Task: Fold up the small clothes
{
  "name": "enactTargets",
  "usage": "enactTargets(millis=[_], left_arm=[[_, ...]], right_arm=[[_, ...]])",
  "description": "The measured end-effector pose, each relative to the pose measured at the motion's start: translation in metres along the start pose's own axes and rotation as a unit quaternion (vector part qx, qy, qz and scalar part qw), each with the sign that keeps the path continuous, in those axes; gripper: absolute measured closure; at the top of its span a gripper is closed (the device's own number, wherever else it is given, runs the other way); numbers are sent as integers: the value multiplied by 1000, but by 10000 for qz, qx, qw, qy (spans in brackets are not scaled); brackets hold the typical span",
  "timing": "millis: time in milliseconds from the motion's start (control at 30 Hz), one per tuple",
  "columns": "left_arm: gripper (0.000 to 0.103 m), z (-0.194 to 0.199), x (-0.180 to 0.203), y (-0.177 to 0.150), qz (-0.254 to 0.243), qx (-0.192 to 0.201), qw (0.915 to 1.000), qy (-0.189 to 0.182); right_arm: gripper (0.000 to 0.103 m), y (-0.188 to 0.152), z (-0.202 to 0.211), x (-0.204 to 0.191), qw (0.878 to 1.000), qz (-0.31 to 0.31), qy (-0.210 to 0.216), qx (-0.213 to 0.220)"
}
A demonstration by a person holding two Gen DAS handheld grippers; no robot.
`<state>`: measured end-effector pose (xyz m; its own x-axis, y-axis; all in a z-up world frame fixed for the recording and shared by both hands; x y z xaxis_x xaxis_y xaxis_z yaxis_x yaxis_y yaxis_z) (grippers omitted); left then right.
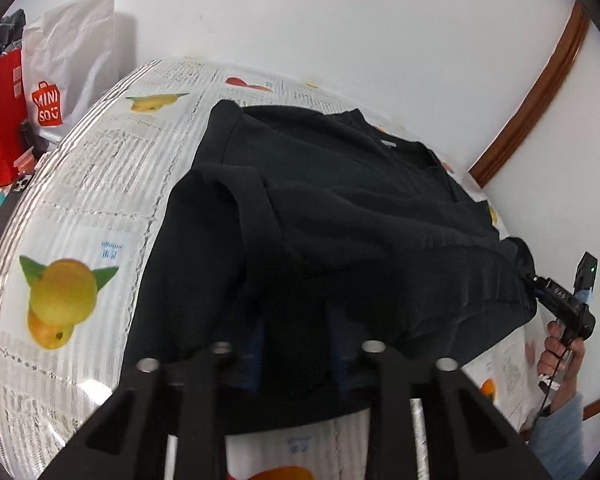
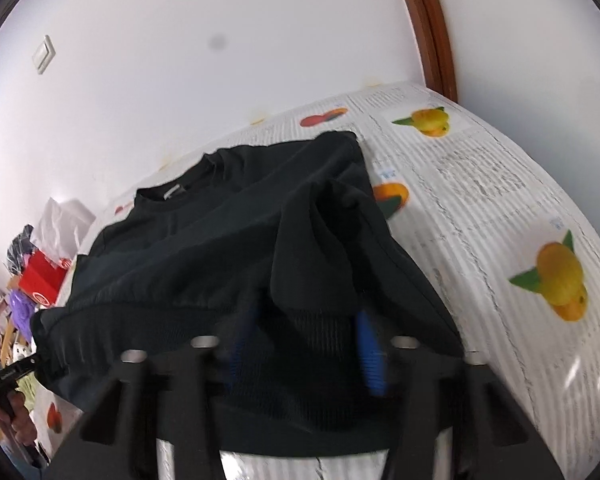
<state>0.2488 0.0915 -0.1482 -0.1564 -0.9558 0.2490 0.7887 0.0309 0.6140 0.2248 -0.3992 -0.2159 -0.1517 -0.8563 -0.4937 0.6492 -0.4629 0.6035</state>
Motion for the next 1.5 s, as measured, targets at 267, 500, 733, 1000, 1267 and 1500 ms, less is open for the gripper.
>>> enactTargets(millis=[267,500,733,1000,1267,1500], left_arm=[[96,26,6,47,-267,701,9971,88],[96,-4,-3,90,-458,785,9952,377],[96,-64,-26,96,-240,266,9980,518],[85,-65,-30,87,-252,-86,9976,638],[65,-22,-12,45,-540,-21,9981,286],[65,-55,1,49,-685,-343,9962,426]], right_arm=[[92,41,33,-18,9954,1,745,606],[92,79,10,-39,9924,75,801,928],[92,80,-63,-32,9990,148,-76,419],[79,69,-52,-38,9980,471,-408,68],[64,16,-8,-68,9902,1355,-140,-303],[65,1,-57,-69,9878,1308,-580,-617]])
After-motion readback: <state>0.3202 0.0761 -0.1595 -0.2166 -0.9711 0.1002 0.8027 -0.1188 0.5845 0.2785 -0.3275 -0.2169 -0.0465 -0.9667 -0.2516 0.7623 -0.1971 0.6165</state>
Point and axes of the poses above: each gripper's, at about its wrist camera, not at the fingertips, and z roughly against the way its jaws point, x to its right, y to its top, the point moved 3 cm from there along -z, roughly the way its jaws point, and after that the axes turned 10 degrees about -z, right-handed, at the moved point
